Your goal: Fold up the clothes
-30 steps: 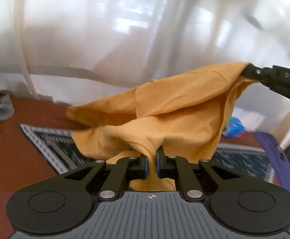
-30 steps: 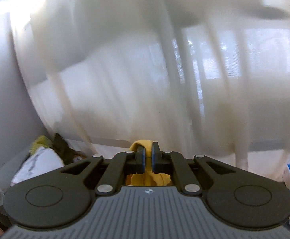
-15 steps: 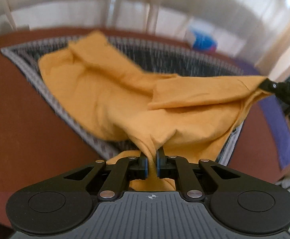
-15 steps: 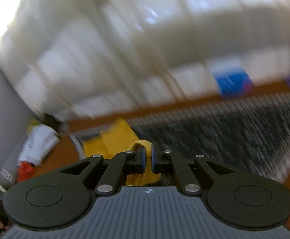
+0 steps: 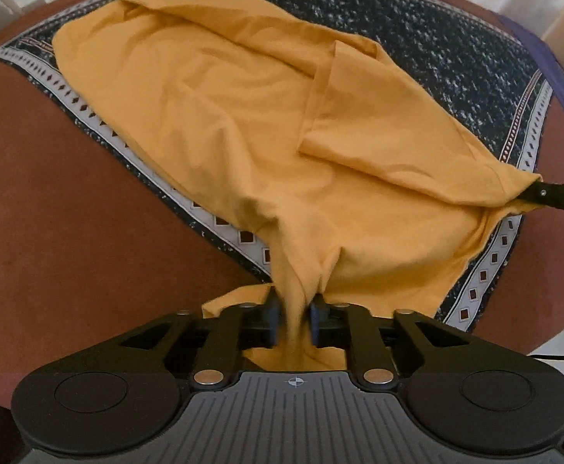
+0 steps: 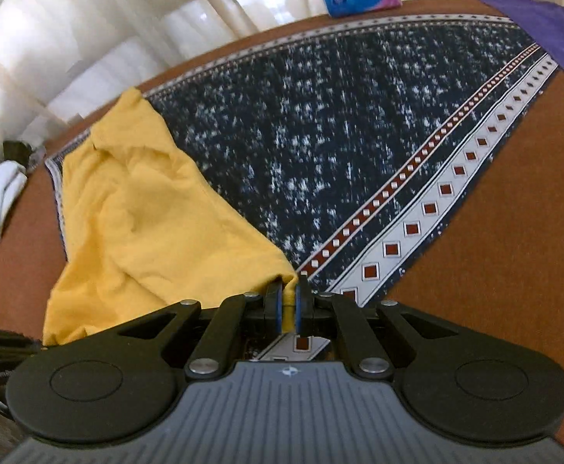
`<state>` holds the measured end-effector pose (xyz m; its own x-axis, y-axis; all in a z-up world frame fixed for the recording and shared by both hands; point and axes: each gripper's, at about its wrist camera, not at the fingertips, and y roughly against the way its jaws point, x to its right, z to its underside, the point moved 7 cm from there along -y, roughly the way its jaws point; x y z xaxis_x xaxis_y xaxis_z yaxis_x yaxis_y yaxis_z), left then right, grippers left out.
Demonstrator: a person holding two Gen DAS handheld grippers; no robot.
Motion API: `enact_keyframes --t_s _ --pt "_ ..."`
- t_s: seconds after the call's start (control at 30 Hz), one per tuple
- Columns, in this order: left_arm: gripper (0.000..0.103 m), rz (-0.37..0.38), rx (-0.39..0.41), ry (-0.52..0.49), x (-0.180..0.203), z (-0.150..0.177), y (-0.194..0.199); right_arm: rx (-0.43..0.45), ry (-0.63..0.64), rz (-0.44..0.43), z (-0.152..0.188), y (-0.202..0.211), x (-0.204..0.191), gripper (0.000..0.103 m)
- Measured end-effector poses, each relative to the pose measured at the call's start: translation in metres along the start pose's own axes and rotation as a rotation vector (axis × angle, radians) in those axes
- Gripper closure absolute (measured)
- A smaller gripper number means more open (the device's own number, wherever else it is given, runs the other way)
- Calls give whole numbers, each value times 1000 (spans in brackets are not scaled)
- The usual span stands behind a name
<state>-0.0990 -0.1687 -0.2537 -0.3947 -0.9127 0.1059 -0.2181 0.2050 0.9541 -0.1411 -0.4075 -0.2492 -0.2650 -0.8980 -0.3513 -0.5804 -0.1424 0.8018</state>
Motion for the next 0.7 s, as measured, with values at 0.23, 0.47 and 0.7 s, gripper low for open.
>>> enact_keyframes --t_s 0.23,0.47,0.7 --pt "45 -4 84 -116 1 -27 47 63 -55 54 -3 9 4 68" --pt "32 83 172 -350 59 -71 51 126 -107 96 2 27 5 53" --pt "31 189 181 -663 127 -70 9 156 -175 132 6 39 9 52"
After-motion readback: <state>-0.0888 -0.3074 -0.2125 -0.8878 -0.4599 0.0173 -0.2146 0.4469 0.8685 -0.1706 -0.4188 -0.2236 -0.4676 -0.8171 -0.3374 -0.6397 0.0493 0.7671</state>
